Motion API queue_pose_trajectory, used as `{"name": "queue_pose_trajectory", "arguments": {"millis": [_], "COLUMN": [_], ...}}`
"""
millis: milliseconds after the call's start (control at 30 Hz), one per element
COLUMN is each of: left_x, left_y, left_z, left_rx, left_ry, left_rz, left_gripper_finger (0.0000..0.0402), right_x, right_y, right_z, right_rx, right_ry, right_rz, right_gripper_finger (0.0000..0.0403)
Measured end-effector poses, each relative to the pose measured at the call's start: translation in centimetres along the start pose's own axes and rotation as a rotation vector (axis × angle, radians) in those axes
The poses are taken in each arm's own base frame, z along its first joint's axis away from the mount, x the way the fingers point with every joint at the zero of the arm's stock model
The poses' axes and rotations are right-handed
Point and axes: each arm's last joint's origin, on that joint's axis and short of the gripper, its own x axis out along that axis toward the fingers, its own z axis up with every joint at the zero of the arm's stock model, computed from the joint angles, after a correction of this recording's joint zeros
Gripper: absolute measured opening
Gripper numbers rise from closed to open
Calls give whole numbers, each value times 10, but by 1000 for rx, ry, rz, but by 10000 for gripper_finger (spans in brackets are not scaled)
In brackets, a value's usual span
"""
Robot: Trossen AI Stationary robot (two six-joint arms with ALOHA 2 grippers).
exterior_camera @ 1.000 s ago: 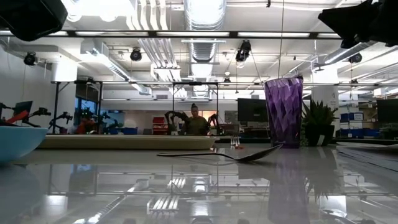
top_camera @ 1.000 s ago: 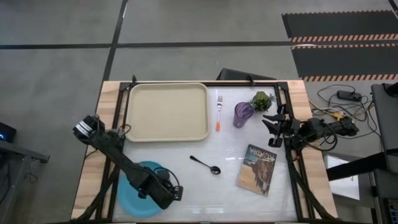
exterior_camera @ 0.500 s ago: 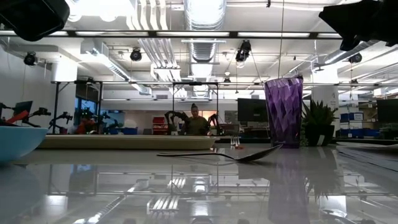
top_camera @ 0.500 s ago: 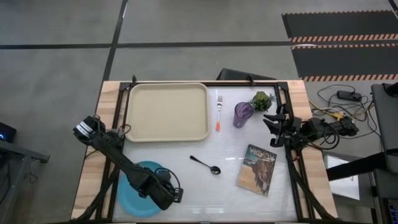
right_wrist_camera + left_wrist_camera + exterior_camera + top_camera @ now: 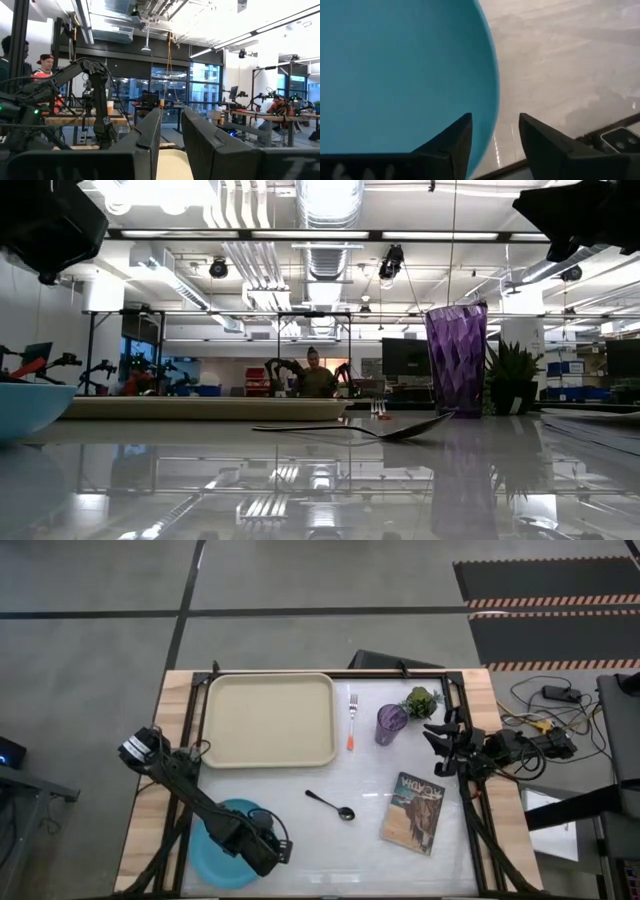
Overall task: Pick and place plate/cup/fork/spoon on tray
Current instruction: Put the blue plate on the brown tray
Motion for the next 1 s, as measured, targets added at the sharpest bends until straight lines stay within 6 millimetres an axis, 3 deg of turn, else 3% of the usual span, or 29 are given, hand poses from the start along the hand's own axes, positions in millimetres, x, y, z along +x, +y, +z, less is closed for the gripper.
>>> {"name": "queue_pose_trajectory", "arguments": {"millis": [167,533,633,800,1000], "left_x": [0,24,28,23,10], "left_y": [0,4,3,1,-6], "left_z": [1,1,-1,-1,-7], "left_rx": [7,14,27,28,102], "left_ry": [-12,-30,-4,18,87], "left_rz": [-1,60,64,51,28], "left_gripper_finger": [146,116,92,21,8], "right_x": [0,0,0,0,0], "right_y": [0,0,0,0,0], "right_z": [-1,-1,-1,-1,-1], "right_rx": [-5,-18,-22,-24,-34], "right_ry": [7,7,7,6,6], "right_rz": [2,1,1,0,1], "right_gripper_finger": [68,68,68,68,68]}}
